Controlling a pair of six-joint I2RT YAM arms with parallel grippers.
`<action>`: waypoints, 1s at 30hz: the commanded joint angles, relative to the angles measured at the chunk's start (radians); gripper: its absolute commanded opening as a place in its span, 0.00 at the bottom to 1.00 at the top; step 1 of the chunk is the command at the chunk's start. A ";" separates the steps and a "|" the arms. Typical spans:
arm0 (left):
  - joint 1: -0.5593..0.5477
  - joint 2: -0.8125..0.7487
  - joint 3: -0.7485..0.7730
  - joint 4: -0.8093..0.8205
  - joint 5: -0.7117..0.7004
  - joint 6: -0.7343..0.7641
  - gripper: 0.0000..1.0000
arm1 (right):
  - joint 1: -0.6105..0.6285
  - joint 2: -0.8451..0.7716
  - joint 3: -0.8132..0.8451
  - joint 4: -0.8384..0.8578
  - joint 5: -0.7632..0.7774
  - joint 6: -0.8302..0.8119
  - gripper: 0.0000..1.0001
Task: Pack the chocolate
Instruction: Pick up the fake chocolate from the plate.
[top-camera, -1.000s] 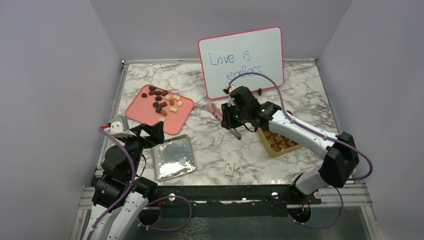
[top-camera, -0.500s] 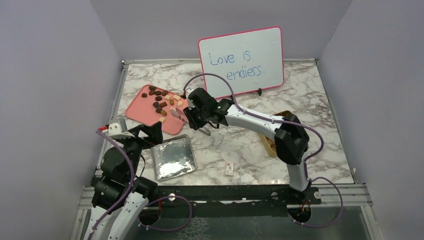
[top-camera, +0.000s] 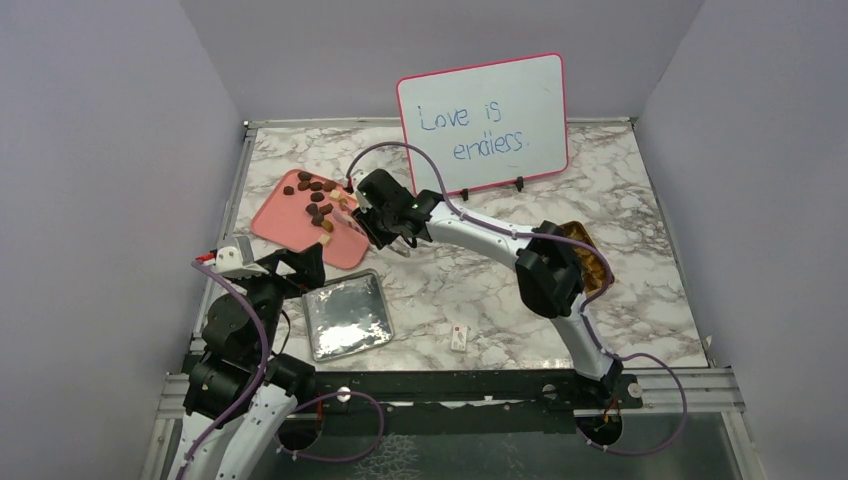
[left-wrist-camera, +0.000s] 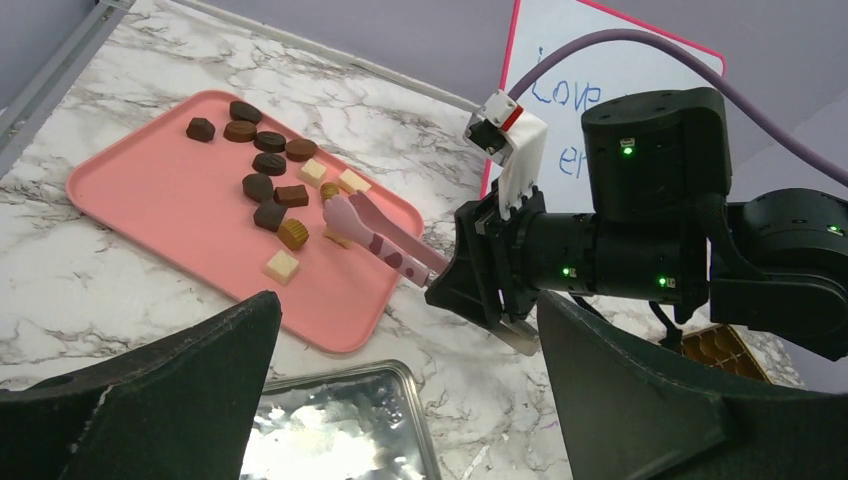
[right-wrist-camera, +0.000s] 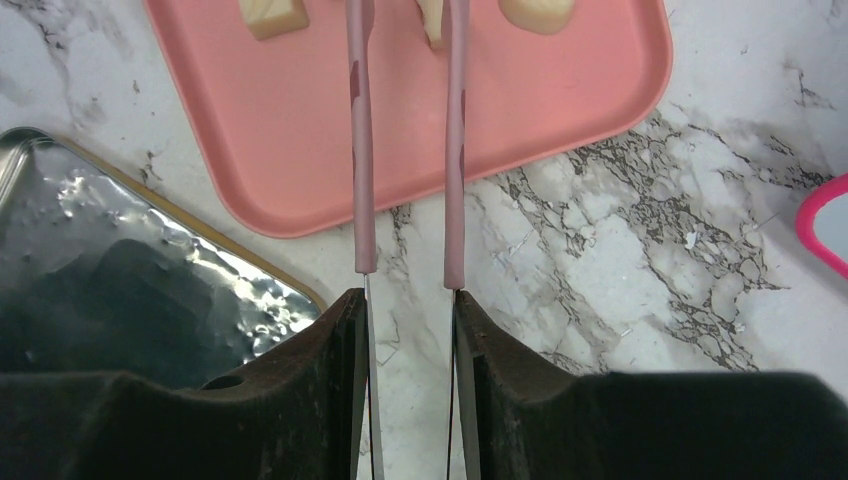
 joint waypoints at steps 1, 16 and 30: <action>0.005 -0.003 0.018 0.005 -0.018 -0.003 0.99 | -0.001 0.046 0.056 -0.047 0.036 -0.040 0.39; 0.005 -0.006 0.018 0.005 -0.015 -0.005 0.99 | -0.001 0.103 0.090 -0.086 0.046 -0.047 0.40; 0.004 -0.006 0.016 0.006 -0.014 -0.005 0.99 | -0.002 0.136 0.151 -0.135 0.113 -0.096 0.42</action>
